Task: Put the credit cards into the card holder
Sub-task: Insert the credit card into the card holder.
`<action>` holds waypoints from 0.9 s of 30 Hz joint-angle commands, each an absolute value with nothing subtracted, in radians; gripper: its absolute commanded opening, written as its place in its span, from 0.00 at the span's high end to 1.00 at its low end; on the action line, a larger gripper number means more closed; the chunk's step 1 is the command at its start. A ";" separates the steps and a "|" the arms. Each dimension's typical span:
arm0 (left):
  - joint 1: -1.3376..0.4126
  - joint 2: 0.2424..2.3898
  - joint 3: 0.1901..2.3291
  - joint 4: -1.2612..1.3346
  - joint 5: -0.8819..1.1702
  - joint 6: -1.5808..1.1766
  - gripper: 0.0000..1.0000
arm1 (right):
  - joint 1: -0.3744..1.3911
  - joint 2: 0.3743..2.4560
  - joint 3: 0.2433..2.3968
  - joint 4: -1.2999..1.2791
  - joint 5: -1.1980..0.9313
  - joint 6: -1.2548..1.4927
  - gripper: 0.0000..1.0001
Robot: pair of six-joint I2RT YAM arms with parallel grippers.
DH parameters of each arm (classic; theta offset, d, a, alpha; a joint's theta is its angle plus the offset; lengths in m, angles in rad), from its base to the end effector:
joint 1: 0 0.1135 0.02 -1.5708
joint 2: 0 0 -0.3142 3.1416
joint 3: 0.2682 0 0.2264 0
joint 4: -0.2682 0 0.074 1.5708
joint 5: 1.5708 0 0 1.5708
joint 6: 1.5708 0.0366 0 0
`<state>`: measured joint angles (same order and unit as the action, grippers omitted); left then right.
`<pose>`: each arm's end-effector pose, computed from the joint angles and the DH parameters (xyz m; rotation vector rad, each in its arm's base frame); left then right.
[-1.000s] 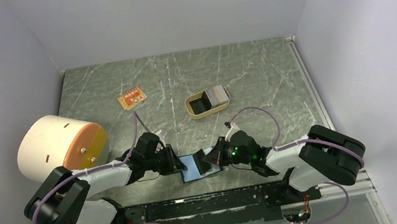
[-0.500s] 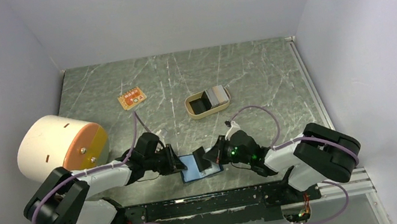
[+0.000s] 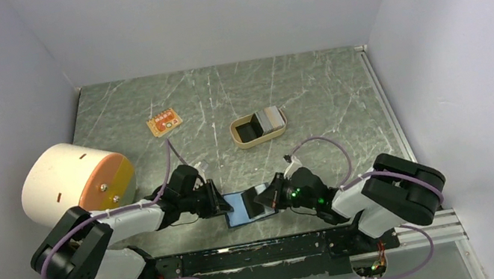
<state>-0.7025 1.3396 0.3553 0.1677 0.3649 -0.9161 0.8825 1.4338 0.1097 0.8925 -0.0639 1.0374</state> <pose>0.1388 -0.1346 0.1919 -0.0903 2.6655 -1.1011 0.1182 0.1474 0.1815 0.1281 2.2455 1.2209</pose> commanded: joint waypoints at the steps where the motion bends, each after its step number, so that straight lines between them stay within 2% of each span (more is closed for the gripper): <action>1: -0.699 1.334 0.362 0.185 0.375 -0.911 0.72 | 0.897 1.446 0.101 0.866 -0.064 1.048 0.90; 6: -0.698 1.331 0.364 0.197 0.384 -0.912 0.72 | 0.897 1.364 0.153 0.654 -0.021 1.026 0.77; 12: -0.699 1.323 0.353 0.205 0.382 -0.915 0.72 | 0.896 1.292 0.213 0.396 0.043 0.979 0.69; 18: -0.699 1.332 0.362 0.200 0.386 -0.909 0.72 | 0.896 1.262 0.244 0.317 0.075 0.956 0.68; 27: -0.698 1.312 0.351 0.205 0.387 -0.923 0.70 | 0.899 1.301 0.227 0.409 0.014 0.950 0.84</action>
<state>-0.7025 1.3327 0.3550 0.1757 0.3679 -0.9165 0.8940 1.2644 0.2428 0.4236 0.0269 0.9787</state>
